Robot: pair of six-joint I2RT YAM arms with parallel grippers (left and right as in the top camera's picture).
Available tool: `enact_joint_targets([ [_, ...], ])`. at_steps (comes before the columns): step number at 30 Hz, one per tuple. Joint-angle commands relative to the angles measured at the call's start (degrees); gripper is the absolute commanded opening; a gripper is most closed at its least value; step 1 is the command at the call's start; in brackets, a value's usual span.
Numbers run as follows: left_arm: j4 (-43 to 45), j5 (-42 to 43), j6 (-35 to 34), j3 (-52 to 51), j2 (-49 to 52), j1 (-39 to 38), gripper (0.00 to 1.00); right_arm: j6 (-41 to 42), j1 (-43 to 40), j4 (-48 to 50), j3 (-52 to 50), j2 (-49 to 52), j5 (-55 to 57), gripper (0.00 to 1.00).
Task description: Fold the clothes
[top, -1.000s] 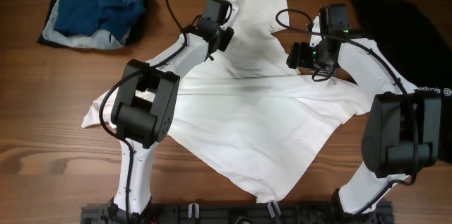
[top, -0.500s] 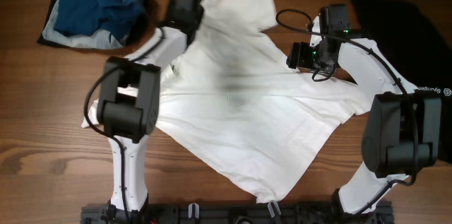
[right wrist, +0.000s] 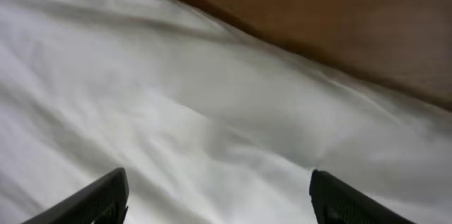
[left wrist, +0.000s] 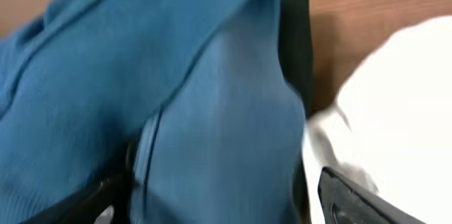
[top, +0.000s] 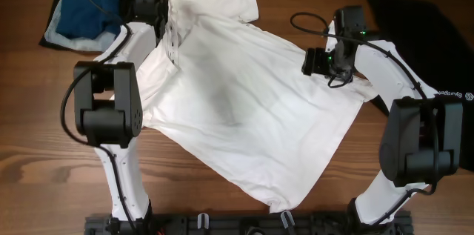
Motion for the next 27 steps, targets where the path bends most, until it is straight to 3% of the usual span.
enact_joint_targets([
  [1, -10.4, 2.4, -7.7, 0.1, -11.1, 0.0, 0.87, 5.0, -0.3, -4.2, 0.8, -2.0, 7.6, 0.79],
  [5, -19.2, 13.5, -10.2, 0.1, -17.4, 0.0, 0.91, 6.4, -0.3, -4.0, -0.2, -1.9, 10.0, 0.71],
  [10, -25.6, 24.4, -10.2, 0.1, -19.3, 0.0, 0.96, 6.5, -0.9, -0.3, -1.2, 2.3, 9.4, 0.71],
  [19, -34.1, 26.8, -10.2, 0.0, -19.3, 0.0, 1.00, 6.9, -1.0, 5.2, -1.2, 14.0, 5.5, 0.71],
  [27, -34.5, 30.1, -12.9, 0.0, -19.2, 0.0, 1.00, 8.3, -3.3, 29.3, 1.4, 24.9, 11.6, 0.72],
])
